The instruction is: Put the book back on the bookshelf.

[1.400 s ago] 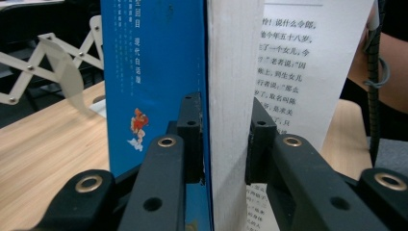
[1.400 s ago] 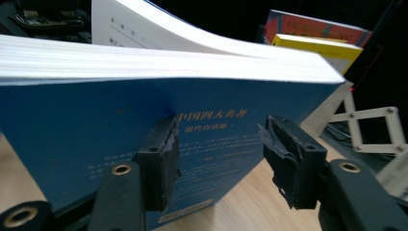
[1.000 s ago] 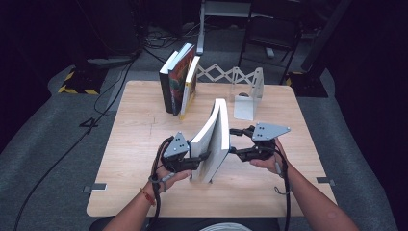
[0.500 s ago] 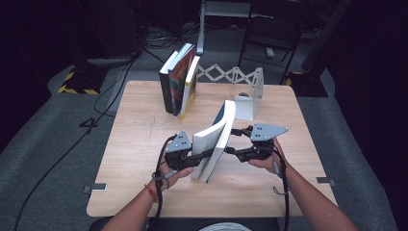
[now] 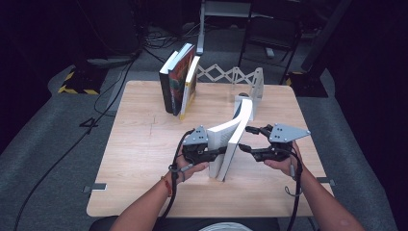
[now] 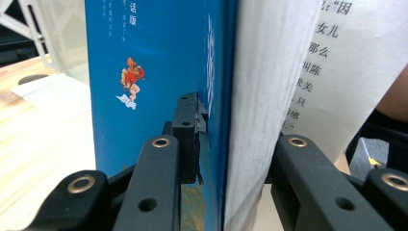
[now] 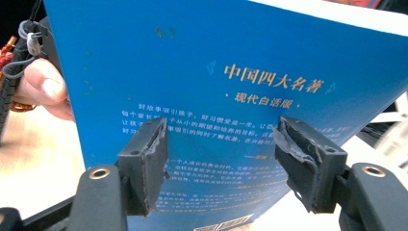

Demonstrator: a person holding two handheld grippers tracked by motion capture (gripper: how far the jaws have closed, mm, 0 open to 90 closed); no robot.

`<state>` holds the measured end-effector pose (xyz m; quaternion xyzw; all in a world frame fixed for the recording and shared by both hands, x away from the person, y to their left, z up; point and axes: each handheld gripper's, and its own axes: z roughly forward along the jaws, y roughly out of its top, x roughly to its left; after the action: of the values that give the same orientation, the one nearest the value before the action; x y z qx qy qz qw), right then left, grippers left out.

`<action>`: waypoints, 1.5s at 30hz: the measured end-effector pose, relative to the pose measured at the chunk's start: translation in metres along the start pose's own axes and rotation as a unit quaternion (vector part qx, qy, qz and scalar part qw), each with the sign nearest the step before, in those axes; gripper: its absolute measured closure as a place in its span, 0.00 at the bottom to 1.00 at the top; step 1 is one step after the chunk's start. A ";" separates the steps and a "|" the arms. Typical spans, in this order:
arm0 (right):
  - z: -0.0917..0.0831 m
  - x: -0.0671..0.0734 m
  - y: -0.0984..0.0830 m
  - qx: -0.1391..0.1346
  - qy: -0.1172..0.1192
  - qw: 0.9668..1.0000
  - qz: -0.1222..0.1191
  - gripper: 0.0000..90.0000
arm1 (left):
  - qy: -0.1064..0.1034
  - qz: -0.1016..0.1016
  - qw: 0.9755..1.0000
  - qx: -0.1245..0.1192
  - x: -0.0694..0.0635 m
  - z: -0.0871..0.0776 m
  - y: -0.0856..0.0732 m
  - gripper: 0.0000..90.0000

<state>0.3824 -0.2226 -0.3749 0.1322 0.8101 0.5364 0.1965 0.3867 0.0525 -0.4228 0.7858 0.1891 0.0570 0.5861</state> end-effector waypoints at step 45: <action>0.034 0.018 -0.027 0.051 -0.019 0.999 0.002 0.39 | 0.165 0.005 0.984 0.064 -0.053 0.016 -0.026 0.25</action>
<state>0.3819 -0.1977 -0.4150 0.1533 0.8323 0.4922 0.2038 0.3366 0.0249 -0.4452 0.8027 0.2823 0.1768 0.4946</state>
